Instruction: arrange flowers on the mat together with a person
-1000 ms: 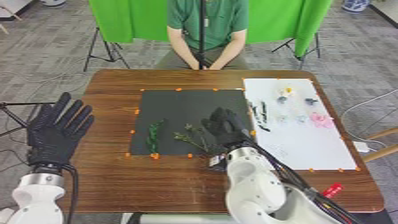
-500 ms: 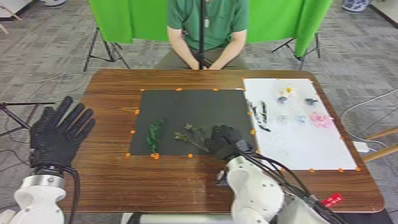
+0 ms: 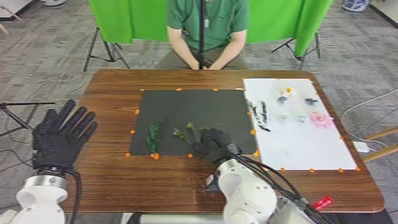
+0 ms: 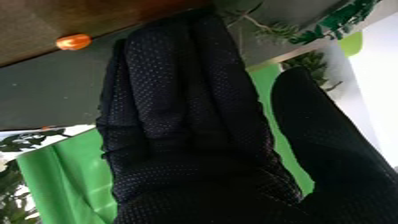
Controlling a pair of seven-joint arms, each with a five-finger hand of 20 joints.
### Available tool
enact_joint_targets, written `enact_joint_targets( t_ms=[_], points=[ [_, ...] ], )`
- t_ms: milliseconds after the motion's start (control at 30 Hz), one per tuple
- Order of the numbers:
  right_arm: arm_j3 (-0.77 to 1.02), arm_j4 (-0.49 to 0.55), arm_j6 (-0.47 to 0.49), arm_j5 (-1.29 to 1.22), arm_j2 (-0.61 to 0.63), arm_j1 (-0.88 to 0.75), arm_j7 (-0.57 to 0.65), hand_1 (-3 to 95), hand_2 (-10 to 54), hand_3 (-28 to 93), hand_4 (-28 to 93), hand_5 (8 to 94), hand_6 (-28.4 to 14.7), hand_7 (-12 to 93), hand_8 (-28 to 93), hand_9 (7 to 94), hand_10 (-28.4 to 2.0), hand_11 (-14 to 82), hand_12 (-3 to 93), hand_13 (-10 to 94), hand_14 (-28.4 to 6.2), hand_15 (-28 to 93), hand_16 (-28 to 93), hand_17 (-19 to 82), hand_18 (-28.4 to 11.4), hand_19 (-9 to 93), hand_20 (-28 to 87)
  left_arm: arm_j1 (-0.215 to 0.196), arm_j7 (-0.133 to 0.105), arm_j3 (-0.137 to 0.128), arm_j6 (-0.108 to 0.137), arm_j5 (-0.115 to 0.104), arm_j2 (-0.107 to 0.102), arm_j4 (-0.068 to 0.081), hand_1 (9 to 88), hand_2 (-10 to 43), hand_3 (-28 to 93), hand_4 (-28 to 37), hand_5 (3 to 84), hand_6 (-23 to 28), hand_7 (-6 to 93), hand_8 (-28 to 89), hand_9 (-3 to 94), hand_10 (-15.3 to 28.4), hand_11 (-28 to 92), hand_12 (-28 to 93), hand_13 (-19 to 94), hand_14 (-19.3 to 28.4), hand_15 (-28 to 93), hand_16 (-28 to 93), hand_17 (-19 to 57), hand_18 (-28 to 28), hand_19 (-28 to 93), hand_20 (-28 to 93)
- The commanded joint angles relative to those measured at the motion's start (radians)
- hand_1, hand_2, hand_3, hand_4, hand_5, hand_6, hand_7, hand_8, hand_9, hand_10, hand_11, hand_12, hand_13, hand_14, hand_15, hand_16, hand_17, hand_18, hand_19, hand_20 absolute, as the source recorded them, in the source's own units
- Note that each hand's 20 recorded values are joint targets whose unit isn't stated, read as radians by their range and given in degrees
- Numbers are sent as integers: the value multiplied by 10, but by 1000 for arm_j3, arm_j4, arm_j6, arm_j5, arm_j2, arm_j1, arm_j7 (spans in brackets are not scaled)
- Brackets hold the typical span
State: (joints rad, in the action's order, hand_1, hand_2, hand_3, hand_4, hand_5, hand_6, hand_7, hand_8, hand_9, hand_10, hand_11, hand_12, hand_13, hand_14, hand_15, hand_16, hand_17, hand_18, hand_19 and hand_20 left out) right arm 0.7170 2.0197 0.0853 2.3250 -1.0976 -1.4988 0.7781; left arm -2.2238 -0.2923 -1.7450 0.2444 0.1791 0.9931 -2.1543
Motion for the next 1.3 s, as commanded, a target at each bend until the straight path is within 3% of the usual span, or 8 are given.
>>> enact_joint_targets(
  t_ms=[33,567,700,900,1000,1100,1300],
  points=[
    [-5,-17,13,-10,-18,-20,-1,274,201,714,-151,760,-87,130,-92,683,-233,155,186,499,-228,626,270,284,-267,843,176,-14,-1,7,12,-17,4,4,302,102,702,-283,349,65,127,-109,300,149,194,94,226,146,318,-49,-69,139,308,122],
    [3,-5,-15,-56,-19,-23,-25,264,185,707,-148,753,-77,138,-91,676,-220,144,175,512,-221,627,259,285,-266,840,173,-18,3,7,25,-22,8,3,302,107,700,-283,351,66,128,-109,301,149,196,93,227,147,323,-53,-69,139,311,121],
    [9,4,-10,-64,-10,-27,-14,260,180,706,-147,744,-79,139,-91,675,-223,145,175,513,-220,628,259,286,-266,840,173,-23,-6,3,24,-48,15,4,300,110,700,-283,353,67,129,-109,302,150,198,94,227,147,325,-53,-69,139,312,121],
    [25,20,-152,-65,24,-39,2,258,177,704,-147,748,-77,157,-86,688,-222,155,177,527,-219,632,256,297,-265,848,174,-37,-17,-9,16,-51,18,-1,298,113,699,-283,354,67,129,-110,302,150,199,93,227,148,327,-54,-69,138,312,120],
    [54,24,-195,-74,37,-38,11,257,176,702,-146,748,-73,178,-83,700,-221,164,180,543,-215,636,255,311,-266,865,178,-26,-25,-10,6,-82,15,2,296,114,699,-283,354,67,129,-109,303,150,199,92,227,147,326,-56,-69,138,313,120],
    [91,24,-276,-75,54,-41,10,255,175,703,-145,746,-72,189,-84,703,-220,167,181,547,-212,635,253,313,-265,867,177,-20,-26,-12,5,-70,11,3,295,114,699,-283,354,67,128,-109,303,149,198,92,227,148,327,-56,-69,138,313,120],
    [235,62,-412,-248,109,-83,-48,240,157,721,-154,670,-80,177,-93,672,-221,172,184,527,-204,589,220,291,-251,824,154,-10,-23,-15,2,-69,7,6,294,115,698,-283,354,66,127,-109,304,149,198,93,227,148,326,-56,-69,138,314,120]
  ],
)
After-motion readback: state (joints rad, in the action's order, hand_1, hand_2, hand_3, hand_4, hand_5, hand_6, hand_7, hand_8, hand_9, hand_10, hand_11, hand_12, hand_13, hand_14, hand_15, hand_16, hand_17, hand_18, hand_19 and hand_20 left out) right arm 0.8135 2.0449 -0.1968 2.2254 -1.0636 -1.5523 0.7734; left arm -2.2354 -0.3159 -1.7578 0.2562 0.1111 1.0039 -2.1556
